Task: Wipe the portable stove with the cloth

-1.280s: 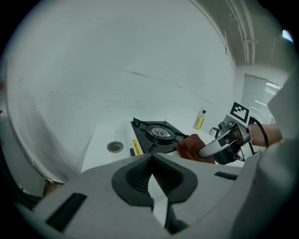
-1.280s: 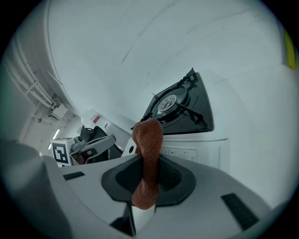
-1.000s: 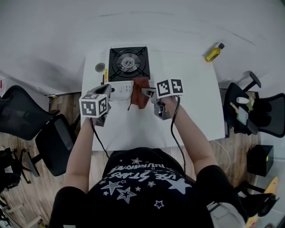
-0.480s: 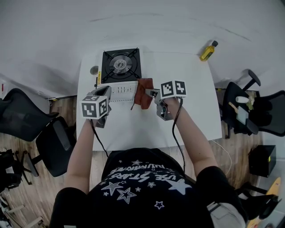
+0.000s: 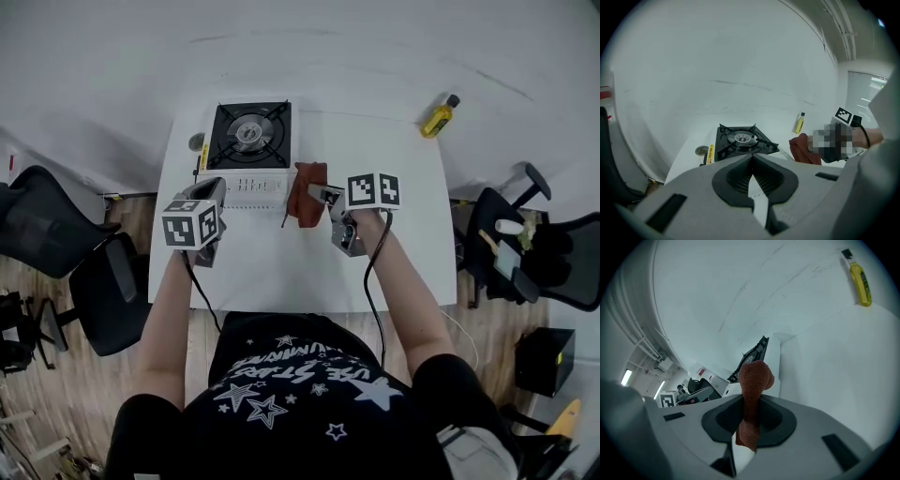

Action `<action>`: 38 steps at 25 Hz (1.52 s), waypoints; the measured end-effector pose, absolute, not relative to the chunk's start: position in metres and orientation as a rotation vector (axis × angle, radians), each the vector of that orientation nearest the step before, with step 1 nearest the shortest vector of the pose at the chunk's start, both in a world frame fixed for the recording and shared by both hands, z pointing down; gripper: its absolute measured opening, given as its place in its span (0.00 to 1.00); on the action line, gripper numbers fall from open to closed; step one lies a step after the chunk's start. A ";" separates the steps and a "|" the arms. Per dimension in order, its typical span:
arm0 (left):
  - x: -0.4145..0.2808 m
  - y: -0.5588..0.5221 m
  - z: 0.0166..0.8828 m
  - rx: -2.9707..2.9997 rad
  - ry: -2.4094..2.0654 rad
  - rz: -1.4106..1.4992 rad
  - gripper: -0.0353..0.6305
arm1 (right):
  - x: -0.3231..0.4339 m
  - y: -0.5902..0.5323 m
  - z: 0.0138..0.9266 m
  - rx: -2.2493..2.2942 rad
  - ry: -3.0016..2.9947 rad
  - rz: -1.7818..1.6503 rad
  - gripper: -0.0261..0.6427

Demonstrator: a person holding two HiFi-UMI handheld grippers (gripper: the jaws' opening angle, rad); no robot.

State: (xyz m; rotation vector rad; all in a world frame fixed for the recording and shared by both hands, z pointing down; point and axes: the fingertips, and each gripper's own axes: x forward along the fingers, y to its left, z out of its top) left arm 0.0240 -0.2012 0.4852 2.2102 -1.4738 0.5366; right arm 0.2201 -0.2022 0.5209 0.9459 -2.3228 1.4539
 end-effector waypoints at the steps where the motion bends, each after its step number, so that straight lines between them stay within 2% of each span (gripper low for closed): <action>1: 0.025 -0.201 0.483 2.210 -1.481 0.527 0.06 | 0.222 -0.202 0.517 0.944 -2.337 1.444 0.14; 12: 0.034 -0.198 0.472 2.229 -1.487 0.471 0.06 | 0.222 -0.203 0.488 0.975 -2.449 1.360 0.14; 19: 0.017 -0.184 0.464 2.244 -1.478 0.425 0.06 | 0.205 -0.194 0.479 1.014 -2.467 1.302 0.14; 38: -0.025 -0.098 0.453 2.314 -1.370 0.350 0.06 | 0.155 -0.094 0.464 1.133 -2.440 1.260 0.13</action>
